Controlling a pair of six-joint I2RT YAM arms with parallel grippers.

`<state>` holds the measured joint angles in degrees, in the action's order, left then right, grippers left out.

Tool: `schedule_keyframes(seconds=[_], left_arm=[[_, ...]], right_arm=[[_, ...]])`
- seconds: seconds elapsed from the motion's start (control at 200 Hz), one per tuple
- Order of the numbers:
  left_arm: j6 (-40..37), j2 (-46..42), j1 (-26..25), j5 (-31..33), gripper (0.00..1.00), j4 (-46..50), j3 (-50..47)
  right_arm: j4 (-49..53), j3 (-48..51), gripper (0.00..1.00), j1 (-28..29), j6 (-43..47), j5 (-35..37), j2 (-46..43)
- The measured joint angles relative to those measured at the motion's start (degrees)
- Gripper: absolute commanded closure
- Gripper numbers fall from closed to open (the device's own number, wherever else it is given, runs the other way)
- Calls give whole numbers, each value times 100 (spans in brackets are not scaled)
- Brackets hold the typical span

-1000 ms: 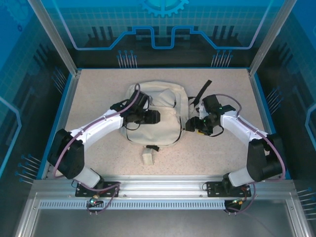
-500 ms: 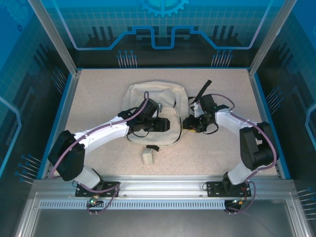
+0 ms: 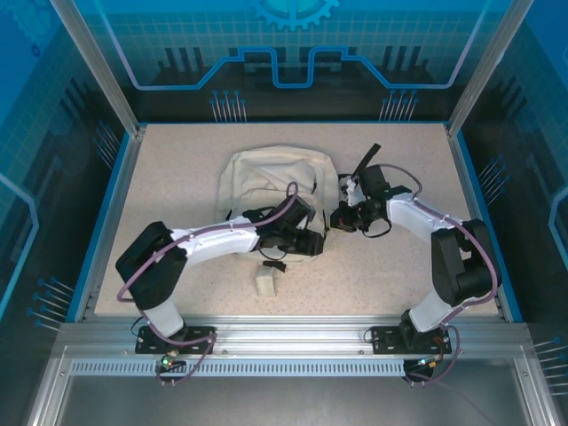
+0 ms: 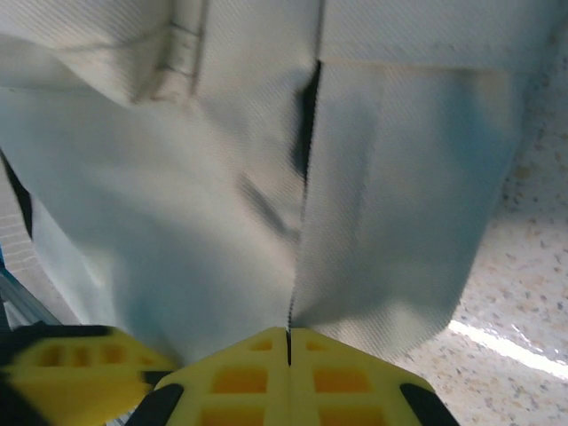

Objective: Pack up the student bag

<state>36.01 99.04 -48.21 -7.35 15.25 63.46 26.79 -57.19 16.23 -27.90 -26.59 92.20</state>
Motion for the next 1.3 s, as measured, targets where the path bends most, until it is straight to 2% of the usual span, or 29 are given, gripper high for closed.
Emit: schedule_keyframes(seconds=[0.185,0.315,0.465,0.635,0.885,1.301], left_arm=[[55,299,-72,4,46,-369,13],[144,437,-72,153,51,-608,11],[155,540,-68,396,75,-1001,-225],[151,575,-55,505,100,-1578,-597],[94,553,-55,501,100,-2031,-824],[-57,529,-52,503,100,-2118,-890]], right_arm=[[-79,-92,100,26,94,-358,-96],[-129,-142,100,26,125,-619,-94],[-184,-142,100,26,122,-754,-90],[-35,-262,100,24,94,-446,44],[258,-726,100,28,-13,326,380],[645,-1967,100,101,11,1279,1196]])
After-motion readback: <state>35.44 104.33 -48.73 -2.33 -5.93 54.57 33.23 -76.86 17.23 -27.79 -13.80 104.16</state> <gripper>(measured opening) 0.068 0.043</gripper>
